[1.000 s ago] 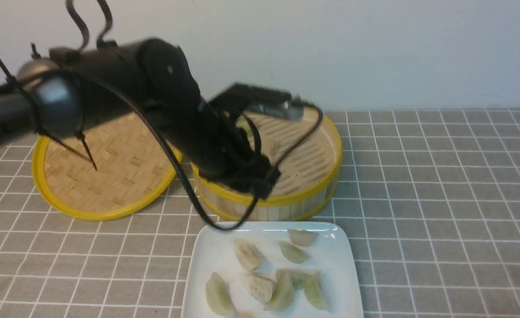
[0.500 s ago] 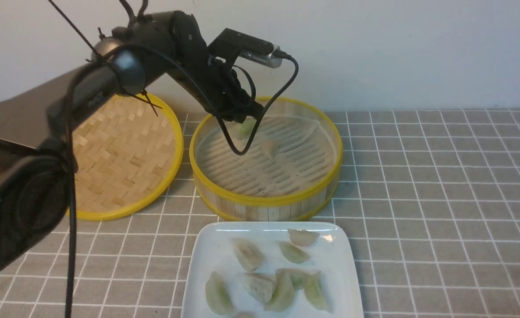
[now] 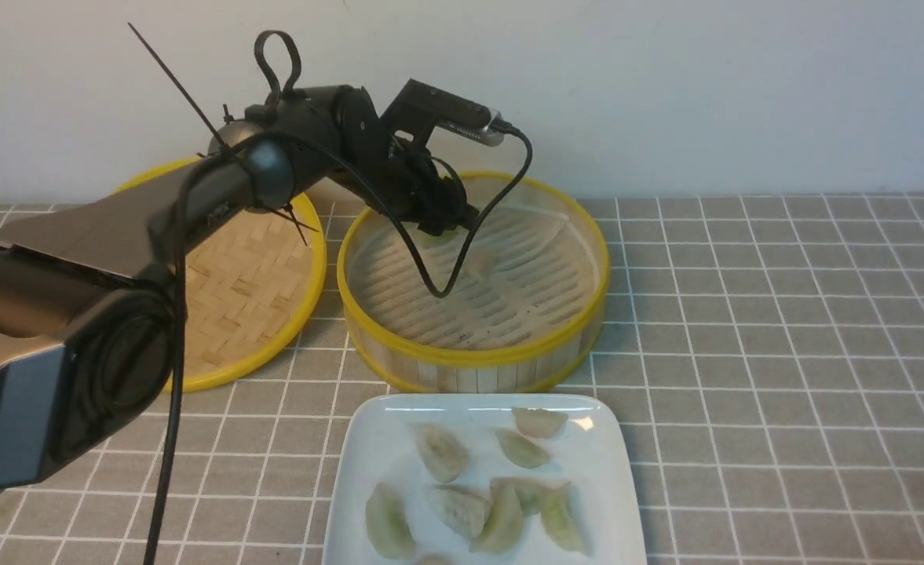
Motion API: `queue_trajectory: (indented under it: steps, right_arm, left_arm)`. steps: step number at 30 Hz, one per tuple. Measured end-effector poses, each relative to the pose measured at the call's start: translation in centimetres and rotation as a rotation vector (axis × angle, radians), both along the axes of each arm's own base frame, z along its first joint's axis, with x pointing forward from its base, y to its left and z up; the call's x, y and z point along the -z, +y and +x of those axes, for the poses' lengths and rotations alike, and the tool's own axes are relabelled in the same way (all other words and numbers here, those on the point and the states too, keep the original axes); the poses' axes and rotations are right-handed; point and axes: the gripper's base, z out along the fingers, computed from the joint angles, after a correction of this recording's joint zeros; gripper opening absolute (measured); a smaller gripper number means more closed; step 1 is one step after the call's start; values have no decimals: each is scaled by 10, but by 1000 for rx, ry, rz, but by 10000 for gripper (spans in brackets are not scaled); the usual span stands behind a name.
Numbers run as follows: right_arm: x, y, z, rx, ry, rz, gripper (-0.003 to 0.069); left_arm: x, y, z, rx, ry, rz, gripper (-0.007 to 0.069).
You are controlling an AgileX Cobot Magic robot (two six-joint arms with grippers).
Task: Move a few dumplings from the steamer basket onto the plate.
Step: Use the left arm to grab a dumpling from the steamer
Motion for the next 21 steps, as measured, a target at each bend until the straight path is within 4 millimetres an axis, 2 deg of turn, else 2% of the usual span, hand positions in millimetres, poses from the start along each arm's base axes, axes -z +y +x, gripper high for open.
queue_trajectory:
  steps: [7, 13, 14, 19, 21]
  right_arm:
    - [0, 0, 0, 0, 0, 0, -15]
    - [0, 0, 0, 0, 0, 0, -15]
    - [0, 0, 0, 0, 0, 0, -15]
    - [0, 0, 0, 0, 0, 0, -15]
    - [0, 0, 0, 0, 0, 0, -15]
  left_arm:
    - [19, 0, 2, 8, 22, 18, 371]
    - [17, 1, 2, 15, 38, 24, 283]
    - [14, 1, 1, 28, 59, 32, 255]
    - [-3, -1, -5, 74, 152, 54, 255]
    - [-22, -1, -8, 99, 180, 61, 255]
